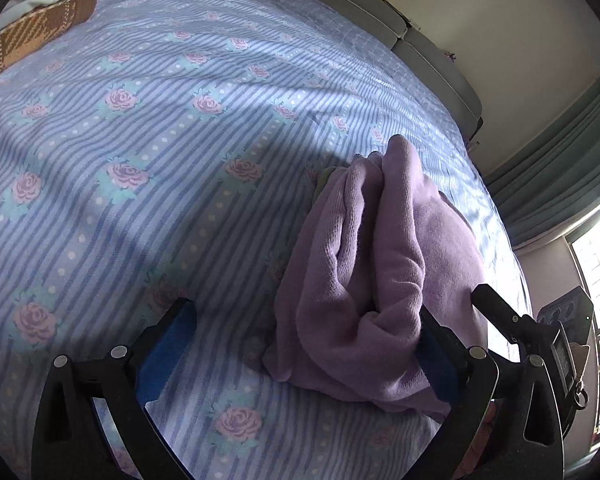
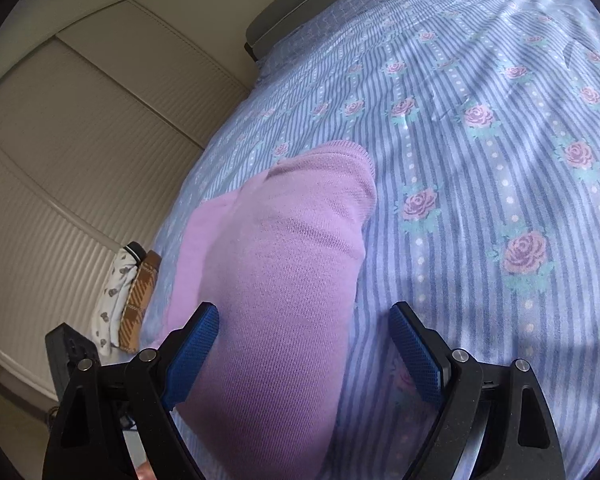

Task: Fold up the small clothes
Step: 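Grasp the folded sweatshirt with both grippers and lift it toward the clothes stack, then lower the sweatshirt onto the white patterned clothes stack and open both grippers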

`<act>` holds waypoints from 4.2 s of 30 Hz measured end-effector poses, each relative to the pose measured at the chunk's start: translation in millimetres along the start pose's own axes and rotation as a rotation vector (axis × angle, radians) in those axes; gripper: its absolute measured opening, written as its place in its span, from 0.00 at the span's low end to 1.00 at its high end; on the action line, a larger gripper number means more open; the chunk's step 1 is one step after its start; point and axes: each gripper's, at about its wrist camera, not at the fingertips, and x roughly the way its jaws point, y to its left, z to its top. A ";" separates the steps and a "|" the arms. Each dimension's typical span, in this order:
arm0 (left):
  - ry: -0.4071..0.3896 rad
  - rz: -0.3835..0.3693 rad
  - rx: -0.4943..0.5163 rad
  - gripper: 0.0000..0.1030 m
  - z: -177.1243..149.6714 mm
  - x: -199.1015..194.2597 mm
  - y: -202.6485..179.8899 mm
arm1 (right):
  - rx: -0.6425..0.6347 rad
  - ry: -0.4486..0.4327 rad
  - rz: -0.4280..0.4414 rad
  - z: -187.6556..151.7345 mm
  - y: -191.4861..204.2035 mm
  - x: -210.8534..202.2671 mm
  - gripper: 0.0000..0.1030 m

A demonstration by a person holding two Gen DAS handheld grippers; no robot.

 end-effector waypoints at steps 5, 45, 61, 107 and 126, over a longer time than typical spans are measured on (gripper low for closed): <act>-0.002 -0.025 -0.037 1.00 -1.7 3.5 2.9 | 0.009 0.055 0.050 7.0 1.1 21.9 0.85; -0.232 -0.160 -0.044 0.42 84.4 -183.5 49.0 | -0.111 -0.036 0.212 17.0 214.7 10.0 0.37; -0.427 -0.013 -0.127 0.43 223.3 -335.3 259.4 | -0.218 0.078 0.427 10.4 486.4 187.2 0.37; -0.444 0.181 0.220 0.83 187.9 -262.4 257.9 | -1.035 0.010 0.085 -52.2 492.1 273.3 0.74; -0.540 0.330 0.371 0.95 137.9 -302.7 181.2 | -0.886 -0.161 -0.017 -46.4 457.0 178.2 0.77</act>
